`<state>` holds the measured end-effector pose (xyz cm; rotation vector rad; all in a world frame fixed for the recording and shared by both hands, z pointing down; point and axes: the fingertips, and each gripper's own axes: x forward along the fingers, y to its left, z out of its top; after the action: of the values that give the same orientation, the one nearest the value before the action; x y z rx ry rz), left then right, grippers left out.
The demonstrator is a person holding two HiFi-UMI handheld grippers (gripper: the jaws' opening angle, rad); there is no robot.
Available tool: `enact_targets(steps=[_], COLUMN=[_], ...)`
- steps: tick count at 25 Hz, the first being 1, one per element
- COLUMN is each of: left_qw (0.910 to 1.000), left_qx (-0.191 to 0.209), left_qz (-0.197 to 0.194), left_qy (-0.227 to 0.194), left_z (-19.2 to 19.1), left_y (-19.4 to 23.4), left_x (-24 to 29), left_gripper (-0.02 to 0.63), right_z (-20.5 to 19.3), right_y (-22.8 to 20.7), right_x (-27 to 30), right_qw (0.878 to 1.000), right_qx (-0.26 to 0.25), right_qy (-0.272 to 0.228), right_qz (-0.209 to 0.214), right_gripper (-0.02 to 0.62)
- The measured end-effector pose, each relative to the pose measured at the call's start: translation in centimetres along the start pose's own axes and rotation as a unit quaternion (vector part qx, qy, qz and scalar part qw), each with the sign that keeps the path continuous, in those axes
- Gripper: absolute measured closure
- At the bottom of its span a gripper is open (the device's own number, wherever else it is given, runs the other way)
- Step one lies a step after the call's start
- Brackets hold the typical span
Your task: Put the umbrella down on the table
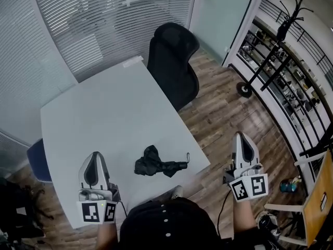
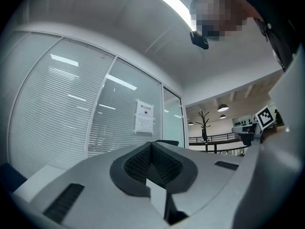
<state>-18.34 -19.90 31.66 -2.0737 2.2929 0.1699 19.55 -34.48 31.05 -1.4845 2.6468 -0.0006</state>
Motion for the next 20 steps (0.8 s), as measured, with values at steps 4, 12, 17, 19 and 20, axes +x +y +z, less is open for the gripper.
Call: enact_targets(steps=[4,12,17,19,20], left_qw=[1.0,1.0,1.0,1.0,1.0], left_qx=[0.004,0.002,0.002,0.002,0.001], left_qz=[0.007,0.001,-0.001,-0.001,-0.001], left_qy=[0.0,-0.002,-0.002,-0.002,-0.002], left_z=[0.0,0.0,0.0,0.0,0.0], left_y=[0.7,0.1,-0.2,-0.2,-0.1], left_x=[0.1,0.3,0.3,0.2,0.2], left_gripper=[0.592,0.592,0.592,0.592,0.592], right_z=[-0.7,-1.1,-1.3,-1.3,-1.2], right_y=[0.3,1.7,2.3,2.5,2.5], right_x=[-0.1,0.4,0.7,0.8,0.8], right_qw=[1.0,1.0,0.999,0.999,0.999], right_qx=[-0.005,-0.015,-0.017,-0.018,-0.018], right_qy=[0.007,0.013,0.016,0.017,0.017], right_qz=[0.0,0.02,0.03,0.03,0.029], right_gripper=[0.565,0.565,0.565,0.565,0.566])
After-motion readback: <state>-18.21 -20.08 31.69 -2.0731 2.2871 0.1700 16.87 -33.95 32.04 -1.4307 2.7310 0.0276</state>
